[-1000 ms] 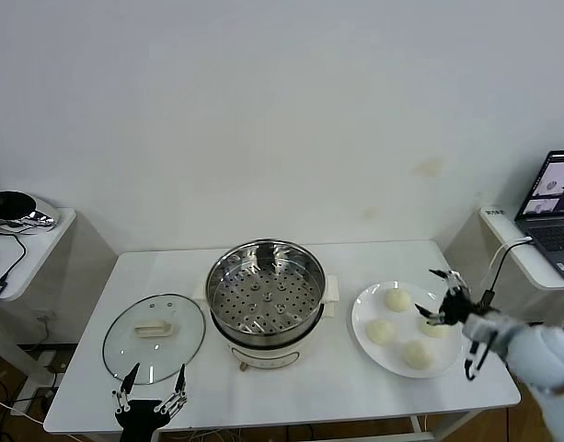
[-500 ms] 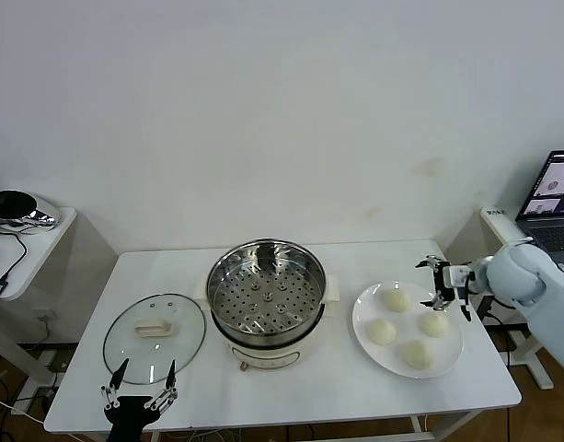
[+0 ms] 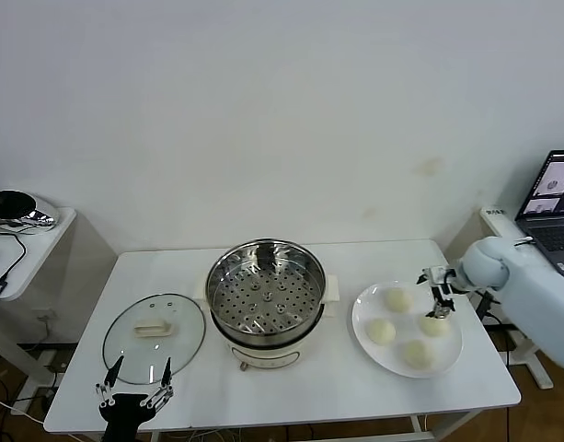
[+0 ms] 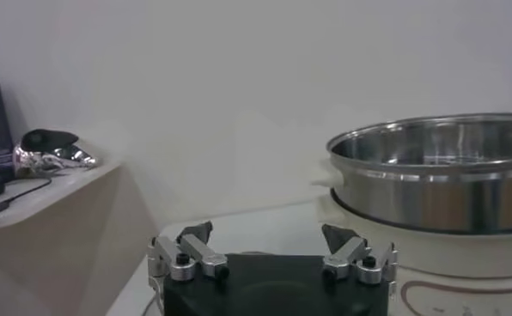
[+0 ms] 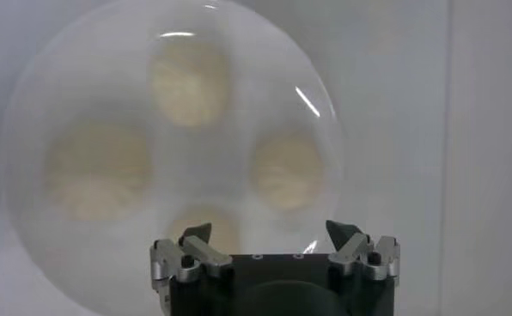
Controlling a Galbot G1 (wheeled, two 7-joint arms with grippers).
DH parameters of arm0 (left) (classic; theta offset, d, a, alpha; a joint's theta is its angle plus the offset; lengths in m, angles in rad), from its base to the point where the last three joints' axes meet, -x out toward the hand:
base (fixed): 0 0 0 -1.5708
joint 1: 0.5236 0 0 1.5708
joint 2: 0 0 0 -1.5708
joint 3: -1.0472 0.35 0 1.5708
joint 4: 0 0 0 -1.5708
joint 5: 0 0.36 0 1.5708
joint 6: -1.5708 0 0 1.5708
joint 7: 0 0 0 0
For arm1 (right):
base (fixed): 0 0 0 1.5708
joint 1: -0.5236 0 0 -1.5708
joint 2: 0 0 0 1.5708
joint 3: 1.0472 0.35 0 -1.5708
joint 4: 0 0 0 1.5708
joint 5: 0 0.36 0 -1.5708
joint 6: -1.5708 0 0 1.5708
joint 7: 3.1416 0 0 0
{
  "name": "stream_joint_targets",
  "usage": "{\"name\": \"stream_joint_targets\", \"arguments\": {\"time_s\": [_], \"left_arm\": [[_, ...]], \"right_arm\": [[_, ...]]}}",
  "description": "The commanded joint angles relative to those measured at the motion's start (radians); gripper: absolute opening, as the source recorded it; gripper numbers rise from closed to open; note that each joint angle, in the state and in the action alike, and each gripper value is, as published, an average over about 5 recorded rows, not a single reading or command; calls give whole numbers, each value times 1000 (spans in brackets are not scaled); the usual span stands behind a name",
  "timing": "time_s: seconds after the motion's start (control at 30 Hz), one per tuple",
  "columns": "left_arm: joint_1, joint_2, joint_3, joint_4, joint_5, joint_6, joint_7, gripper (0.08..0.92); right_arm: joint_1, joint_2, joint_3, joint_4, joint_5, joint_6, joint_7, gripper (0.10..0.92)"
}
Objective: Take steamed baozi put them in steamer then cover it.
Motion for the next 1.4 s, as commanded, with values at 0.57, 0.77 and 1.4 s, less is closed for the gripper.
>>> {"name": "stream_joint_targets", "arguments": {"time_s": [0.57,0.77,1.4], "left_arm": [[-8,-1,3,9,32,-9,2,823],[-5,0,2,10,34,-13,2,823],[-8,10,11,8,1,-10,2,823]], "right_arm": [[32,212,-19,-254,-57,15,26,807],[32,209,-28,-240,-69,6,13,734],[336,57,-231,51,214,8,-50,551]]}}
